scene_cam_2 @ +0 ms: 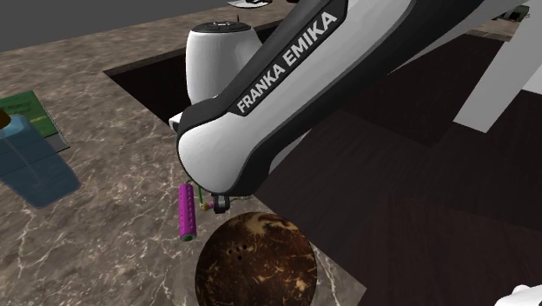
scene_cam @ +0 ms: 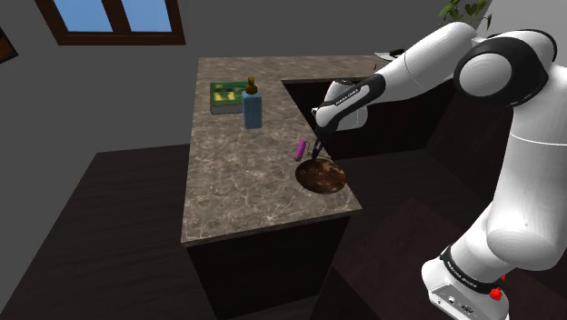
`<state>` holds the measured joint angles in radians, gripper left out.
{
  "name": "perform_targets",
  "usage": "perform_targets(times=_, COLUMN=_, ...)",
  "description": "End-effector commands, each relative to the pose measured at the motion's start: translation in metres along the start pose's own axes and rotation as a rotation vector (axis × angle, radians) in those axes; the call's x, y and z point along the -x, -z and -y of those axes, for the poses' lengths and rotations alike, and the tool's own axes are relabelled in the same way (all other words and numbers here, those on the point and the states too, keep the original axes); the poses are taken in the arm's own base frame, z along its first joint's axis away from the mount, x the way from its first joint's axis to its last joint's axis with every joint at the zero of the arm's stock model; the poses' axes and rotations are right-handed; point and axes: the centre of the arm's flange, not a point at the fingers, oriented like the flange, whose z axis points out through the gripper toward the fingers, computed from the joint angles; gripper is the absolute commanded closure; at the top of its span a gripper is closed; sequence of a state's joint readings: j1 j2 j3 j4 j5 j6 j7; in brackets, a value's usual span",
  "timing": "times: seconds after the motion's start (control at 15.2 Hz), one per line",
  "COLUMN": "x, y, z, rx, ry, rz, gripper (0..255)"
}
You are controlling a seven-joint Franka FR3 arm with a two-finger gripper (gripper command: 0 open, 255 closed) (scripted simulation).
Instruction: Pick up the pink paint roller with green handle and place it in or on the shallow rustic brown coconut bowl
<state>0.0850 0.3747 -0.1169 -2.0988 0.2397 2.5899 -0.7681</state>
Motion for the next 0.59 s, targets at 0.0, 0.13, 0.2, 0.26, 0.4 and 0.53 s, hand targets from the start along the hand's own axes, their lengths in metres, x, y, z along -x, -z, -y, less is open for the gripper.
perform_targets(times=0.0, x=0.000, y=0.000, z=0.000, rx=0.000, ry=0.000, rz=0.000, gripper=255)
perform_targets(times=0.13, x=0.000, y=0.000, z=0.000, rx=0.000, ry=0.000, rz=0.000, gripper=255)
perform_targets(times=0.2, x=-0.001, y=0.005, z=0.000, rx=0.000, ry=0.000, rz=0.000, gripper=255)
perform_targets(times=0.26, x=-0.002, y=0.010, z=0.000, rx=0.000, ry=0.000, rz=0.000, gripper=255)
perform_targets(times=0.4, x=-0.003, y=0.021, z=0.000, rx=0.000, ry=0.000, rz=0.000, gripper=255)
perform_targets(times=0.53, x=-0.005, y=0.031, z=0.000, rx=0.000, ry=0.000, rz=0.000, gripper=255)
